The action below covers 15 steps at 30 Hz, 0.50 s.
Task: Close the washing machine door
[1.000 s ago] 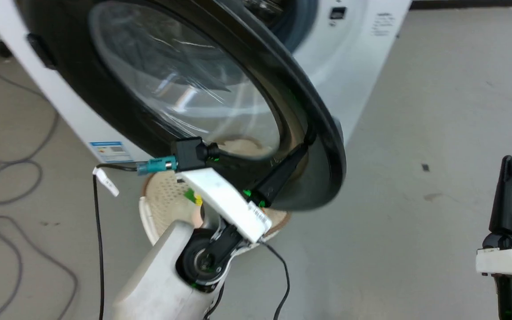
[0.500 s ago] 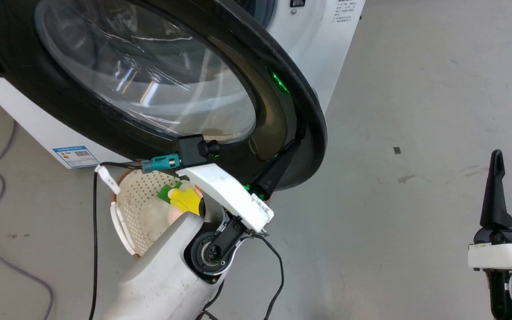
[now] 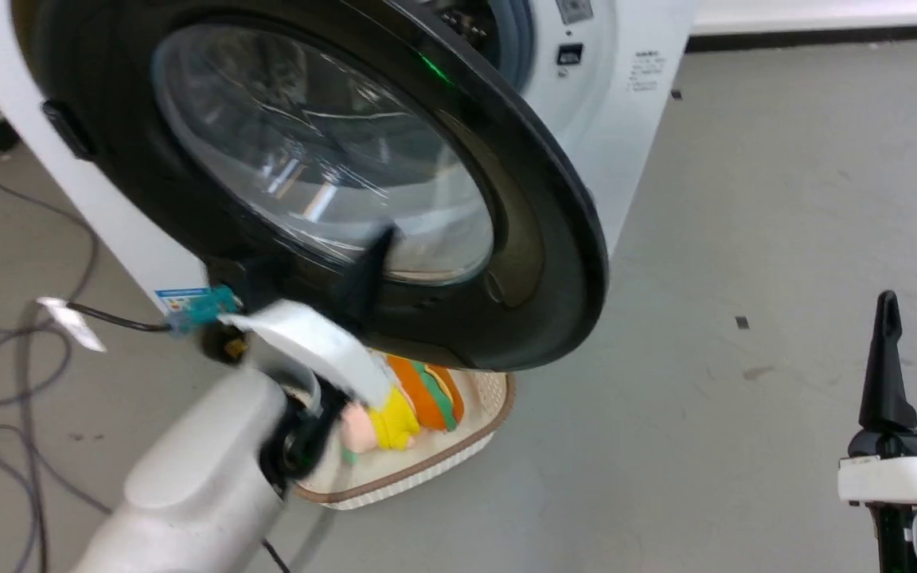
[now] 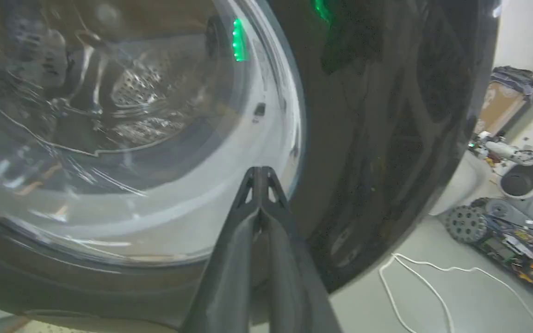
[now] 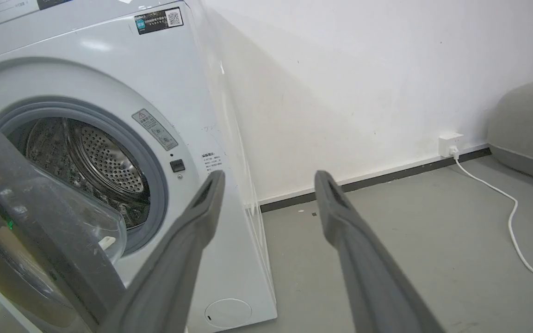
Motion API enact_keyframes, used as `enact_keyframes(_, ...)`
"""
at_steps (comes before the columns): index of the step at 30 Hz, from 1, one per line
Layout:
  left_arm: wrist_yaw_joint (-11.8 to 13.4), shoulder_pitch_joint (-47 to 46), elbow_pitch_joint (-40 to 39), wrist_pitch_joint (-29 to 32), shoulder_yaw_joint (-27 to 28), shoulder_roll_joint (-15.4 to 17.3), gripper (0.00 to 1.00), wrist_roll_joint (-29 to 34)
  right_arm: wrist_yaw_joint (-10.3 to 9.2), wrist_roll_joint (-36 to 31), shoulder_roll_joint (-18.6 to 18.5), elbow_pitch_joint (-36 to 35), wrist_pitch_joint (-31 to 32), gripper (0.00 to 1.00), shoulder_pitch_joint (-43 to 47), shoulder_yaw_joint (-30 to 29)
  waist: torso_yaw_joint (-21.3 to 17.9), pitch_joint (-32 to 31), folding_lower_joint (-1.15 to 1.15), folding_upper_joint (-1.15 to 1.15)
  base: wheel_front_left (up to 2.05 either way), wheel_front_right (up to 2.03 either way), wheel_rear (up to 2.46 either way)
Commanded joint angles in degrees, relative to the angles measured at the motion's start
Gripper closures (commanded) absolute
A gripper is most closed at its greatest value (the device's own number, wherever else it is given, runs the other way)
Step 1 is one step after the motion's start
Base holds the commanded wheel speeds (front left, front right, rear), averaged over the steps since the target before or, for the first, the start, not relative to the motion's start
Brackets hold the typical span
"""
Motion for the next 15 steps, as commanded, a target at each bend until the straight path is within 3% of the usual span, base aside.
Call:
enact_keyframes(1, 3.6, -0.8, -1.5, -0.3, 3.6, 0.1, 1.0, 6.0, 0.05, -0.2, 0.0, -0.4, -0.2, 0.0, 0.9, -0.1, 1.3, -1.2, 0.0, 0.0, 0.0, 0.0, 0.0)
enact_keyframes(9, 16.2, 8.8, -14.0, -0.4, 18.9, -0.2, 1.0, 28.1, 0.05, -1.2, 0.0, -1.5, -0.2, 0.0, 1.8, -0.4, 4.0, -3.6, 0.0, 0.0, 0.0, 0.0, 0.0)
enact_keyframes(10, 17.8, 10.1, -15.0, -0.4, 19.9, 0.1, 0.77, 30.8, 0.05, -1.4, 0.0, -1.6, -0.2, 0.0, 1.8, -0.3, 4.3, -3.7, 0.0, 0.0, 0.0, 0.0, 0.0)
enact_keyframes(11, 19.4, 11.3, -16.1, -0.4, 21.0, 0.2, 0.13, 33.1, 0.05, -1.6, 0.0, -1.9, -0.2, 0.0, 1.8, -0.1, 4.7, -4.0, 0.0, 0.0, 0.0, 0.0, 0.0)
enact_keyframes(12, 21.0, 12.4, -17.4, -0.4, 22.1, 0.2, 0.0, 35.3, 0.05, -1.9, 0.0, -2.2, -0.2, 0.0, 1.8, 0.1, 5.0, -4.1, 0.0, 0.0, 0.0, 0.0, 0.0)
enact_keyframes(15, 24.3, 16.1, -19.9, -0.4, 24.1, 0.3, 0.0, 40.2, 0.05, -2.1, 0.0, -3.2, -0.2, 0.0, 1.6, 0.6, 5.9, -4.4, 0.0, 0.0, 0.0, 0.0, 0.0)
